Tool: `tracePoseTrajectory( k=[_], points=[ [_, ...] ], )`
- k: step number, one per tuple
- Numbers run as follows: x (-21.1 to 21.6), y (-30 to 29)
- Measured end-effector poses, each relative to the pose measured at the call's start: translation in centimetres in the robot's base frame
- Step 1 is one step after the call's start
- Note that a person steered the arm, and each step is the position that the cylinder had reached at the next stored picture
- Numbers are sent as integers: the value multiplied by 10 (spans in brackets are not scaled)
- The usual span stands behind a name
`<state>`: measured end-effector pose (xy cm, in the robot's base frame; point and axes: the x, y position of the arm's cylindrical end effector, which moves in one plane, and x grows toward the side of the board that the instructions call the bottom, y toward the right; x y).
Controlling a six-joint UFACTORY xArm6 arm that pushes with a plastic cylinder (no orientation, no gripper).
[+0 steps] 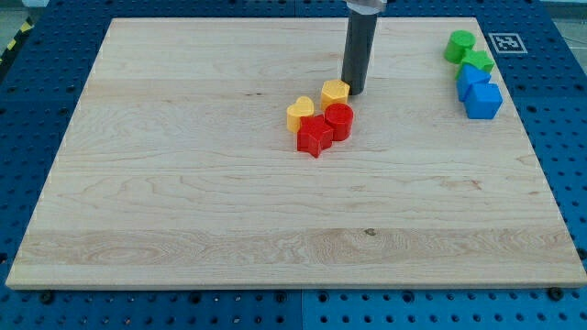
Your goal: Move the blue cube to the bottom left of the blue triangle
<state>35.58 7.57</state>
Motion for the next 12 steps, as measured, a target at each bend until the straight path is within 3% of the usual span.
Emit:
tracePoseTrajectory(
  k=[4, 7, 10, 12],
  points=[
    [4, -3],
    [13, 59],
    [61, 109],
    [93, 179]
  ],
)
